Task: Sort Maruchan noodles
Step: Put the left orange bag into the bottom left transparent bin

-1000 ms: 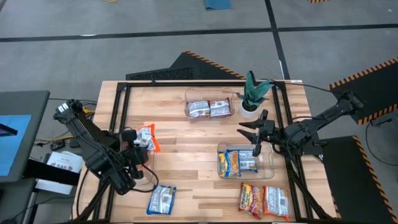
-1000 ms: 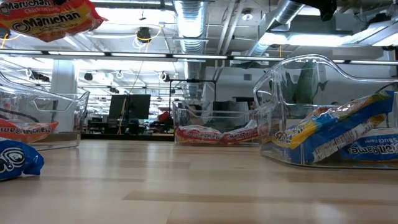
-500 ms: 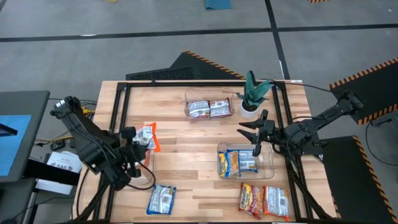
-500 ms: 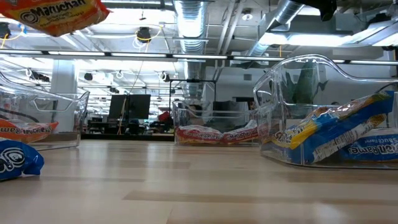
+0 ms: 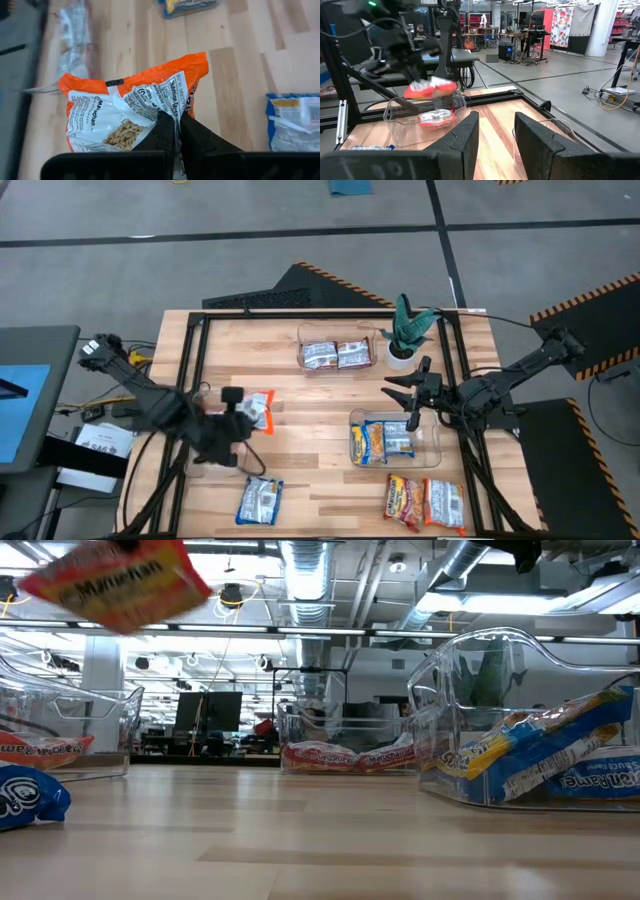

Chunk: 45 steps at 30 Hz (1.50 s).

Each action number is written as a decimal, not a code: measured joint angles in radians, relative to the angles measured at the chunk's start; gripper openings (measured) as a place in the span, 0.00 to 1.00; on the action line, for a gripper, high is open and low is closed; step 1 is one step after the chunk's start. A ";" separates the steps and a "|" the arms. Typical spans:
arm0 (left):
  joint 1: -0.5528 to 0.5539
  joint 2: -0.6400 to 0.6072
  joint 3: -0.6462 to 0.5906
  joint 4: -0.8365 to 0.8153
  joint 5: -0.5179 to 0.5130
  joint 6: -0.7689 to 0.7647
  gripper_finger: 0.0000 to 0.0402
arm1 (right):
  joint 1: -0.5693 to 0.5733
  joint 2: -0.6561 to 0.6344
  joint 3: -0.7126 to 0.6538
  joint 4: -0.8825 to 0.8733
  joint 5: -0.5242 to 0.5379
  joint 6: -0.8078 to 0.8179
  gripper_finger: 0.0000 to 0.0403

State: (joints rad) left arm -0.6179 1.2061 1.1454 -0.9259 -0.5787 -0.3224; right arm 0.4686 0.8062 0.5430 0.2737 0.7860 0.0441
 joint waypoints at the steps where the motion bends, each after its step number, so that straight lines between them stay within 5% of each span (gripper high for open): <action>1: 0.023 -0.019 -0.038 0.040 0.018 0.018 0.00 | 0.000 0.000 0.000 0.000 0.000 0.000 0.38; 14: 0.089 -0.281 -0.266 0.249 0.070 0.032 0.00 | 0.000 0.000 0.000 -0.004 0.000 -0.003 0.38; 45: 0.078 -0.237 -0.267 0.361 0.106 0.085 0.00 | 0.000 0.000 0.000 -0.003 0.000 0.000 0.38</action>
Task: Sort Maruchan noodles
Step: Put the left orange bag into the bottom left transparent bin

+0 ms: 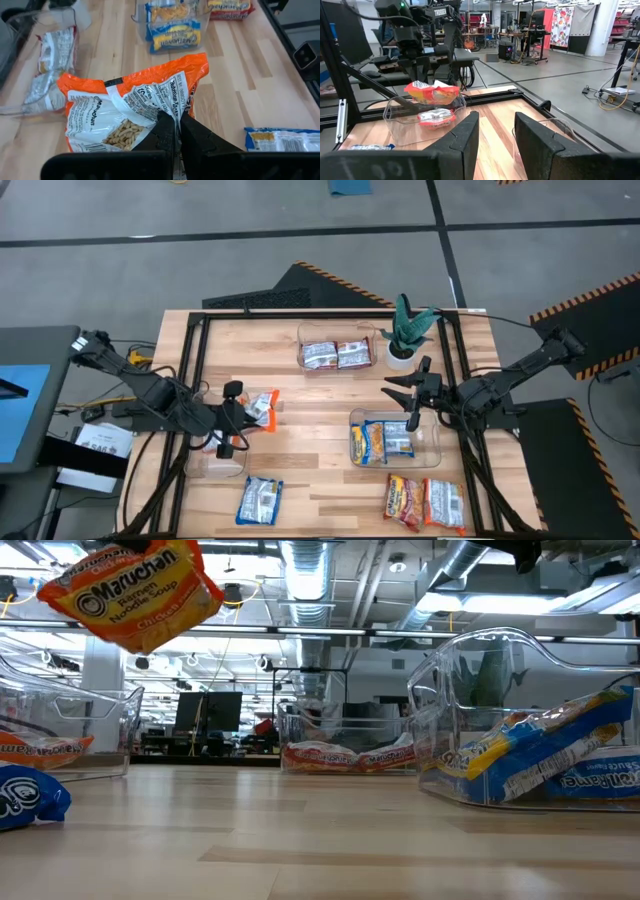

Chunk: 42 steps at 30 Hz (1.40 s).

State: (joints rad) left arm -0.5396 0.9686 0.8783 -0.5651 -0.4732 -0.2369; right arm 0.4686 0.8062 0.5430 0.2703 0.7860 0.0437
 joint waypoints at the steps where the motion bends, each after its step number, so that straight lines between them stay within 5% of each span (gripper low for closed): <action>1: 0.000 0.007 0.000 -0.002 0.000 -0.001 0.00 | 0.000 0.000 0.000 0.000 0.000 0.000 0.38; 11: -0.025 0.081 0.083 -0.232 0.076 -0.193 0.00 | 0.000 0.000 0.000 0.000 0.000 -0.026 0.38; 16: -0.138 0.082 0.116 -0.297 0.163 -0.438 0.00 | 0.000 0.000 0.000 -0.001 0.000 -0.026 0.38; 22: -0.301 0.137 0.116 -0.465 0.152 -0.730 0.00 | 0.000 0.000 0.000 -0.001 0.000 -0.026 0.38; 34: -0.309 0.335 0.115 -0.462 0.179 -0.651 0.04 | 0.000 0.000 0.000 0.000 0.000 0.003 0.38; 42: -0.253 0.365 0.124 -0.396 0.287 -0.678 0.27 | 0.000 0.000 0.000 0.000 0.000 0.001 0.38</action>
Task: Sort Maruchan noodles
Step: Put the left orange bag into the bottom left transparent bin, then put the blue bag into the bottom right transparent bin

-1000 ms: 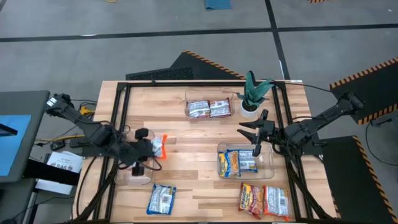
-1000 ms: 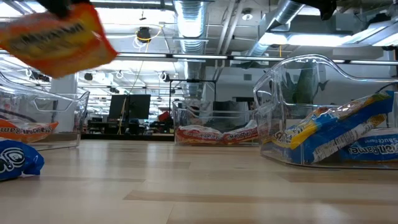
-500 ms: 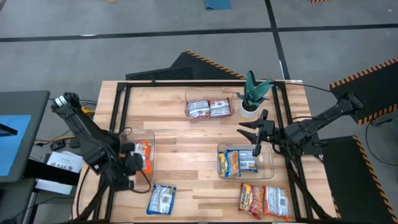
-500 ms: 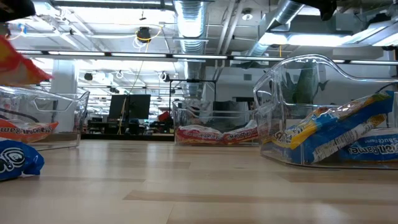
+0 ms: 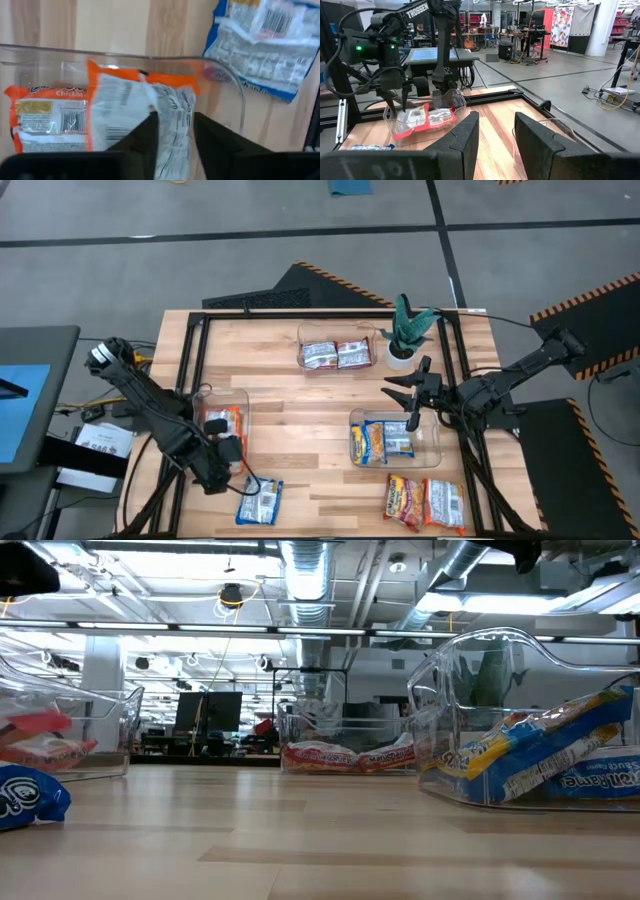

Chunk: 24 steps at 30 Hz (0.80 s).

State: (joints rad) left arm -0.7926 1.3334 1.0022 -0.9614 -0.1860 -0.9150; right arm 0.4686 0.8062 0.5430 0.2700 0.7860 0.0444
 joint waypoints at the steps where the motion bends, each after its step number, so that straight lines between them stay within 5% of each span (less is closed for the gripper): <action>1: 0.004 0.000 0.009 -0.001 0.002 -0.002 0.31 | 0.000 0.000 0.000 0.000 0.000 0.000 0.38; 7: 0.058 -0.020 0.108 0.000 0.013 0.105 0.51 | 0.000 0.000 0.000 0.000 0.000 0.000 0.38; 12: 0.086 -0.103 0.136 0.047 -0.328 0.339 0.55 | 0.000 0.000 0.000 0.000 0.000 -0.004 0.38; 17: 0.111 -0.248 0.061 0.187 -0.516 0.522 0.55 | 0.000 0.000 0.000 0.000 0.000 -0.003 0.38; 24: 0.159 -0.508 -0.163 0.482 -0.533 0.694 0.55 | 0.000 0.000 0.000 0.000 0.000 0.000 0.38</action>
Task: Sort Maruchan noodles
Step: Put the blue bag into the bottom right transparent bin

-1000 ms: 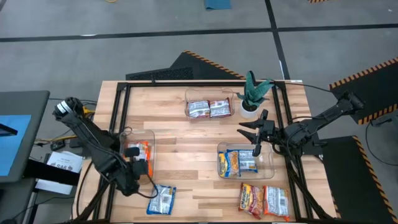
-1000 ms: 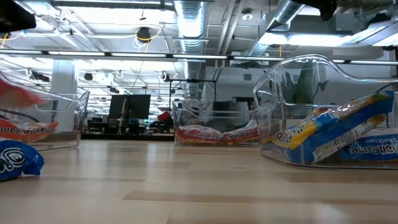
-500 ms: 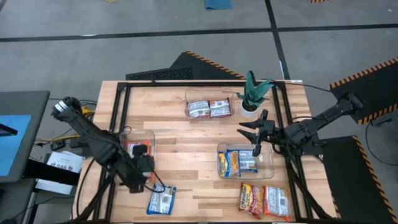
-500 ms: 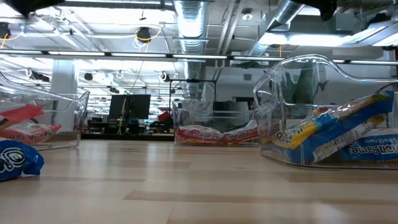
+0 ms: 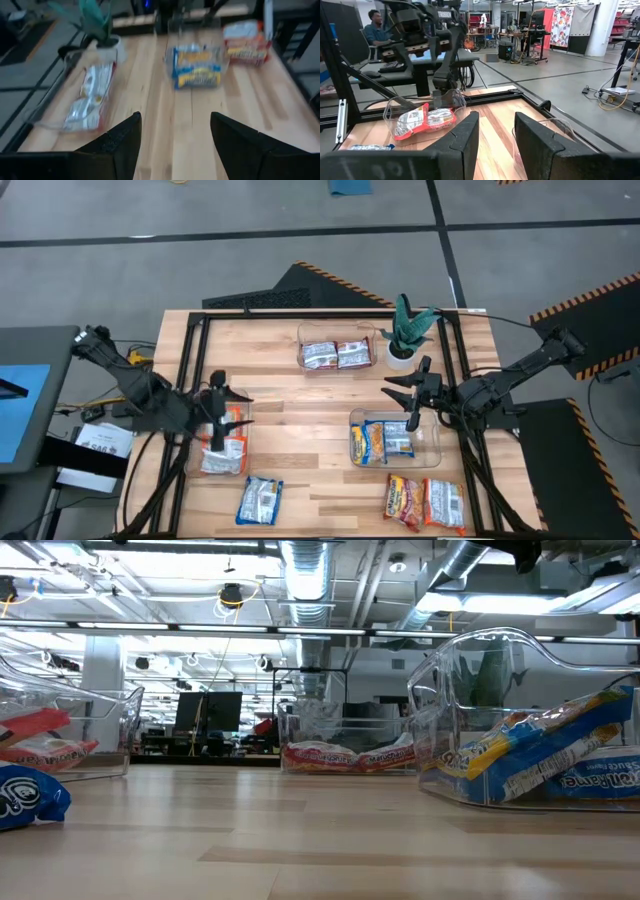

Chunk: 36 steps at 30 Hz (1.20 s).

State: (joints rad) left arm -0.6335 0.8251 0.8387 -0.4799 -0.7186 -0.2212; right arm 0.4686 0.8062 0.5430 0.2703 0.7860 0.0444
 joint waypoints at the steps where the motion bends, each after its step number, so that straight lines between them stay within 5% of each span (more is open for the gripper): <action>1: 0.016 -0.030 -0.030 0.044 0.024 0.018 0.55 | 0.000 0.000 0.000 0.000 0.000 0.000 0.38; 7: 0.123 -0.131 -0.138 0.232 0.204 0.105 0.55 | 0.000 0.000 0.000 0.002 0.000 0.000 0.38; 17: 0.226 -0.112 -0.155 0.314 0.368 0.150 0.55 | 0.000 0.000 0.000 0.000 0.000 -0.004 0.38; 36: 0.230 -0.111 -0.155 0.318 0.376 0.158 0.55 | 0.000 0.000 0.000 0.000 0.000 -0.003 0.38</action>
State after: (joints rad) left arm -0.4038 0.7143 0.6842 -0.1619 -0.3425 -0.0634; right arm 0.4686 0.8062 0.5430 0.2699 0.7860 0.0410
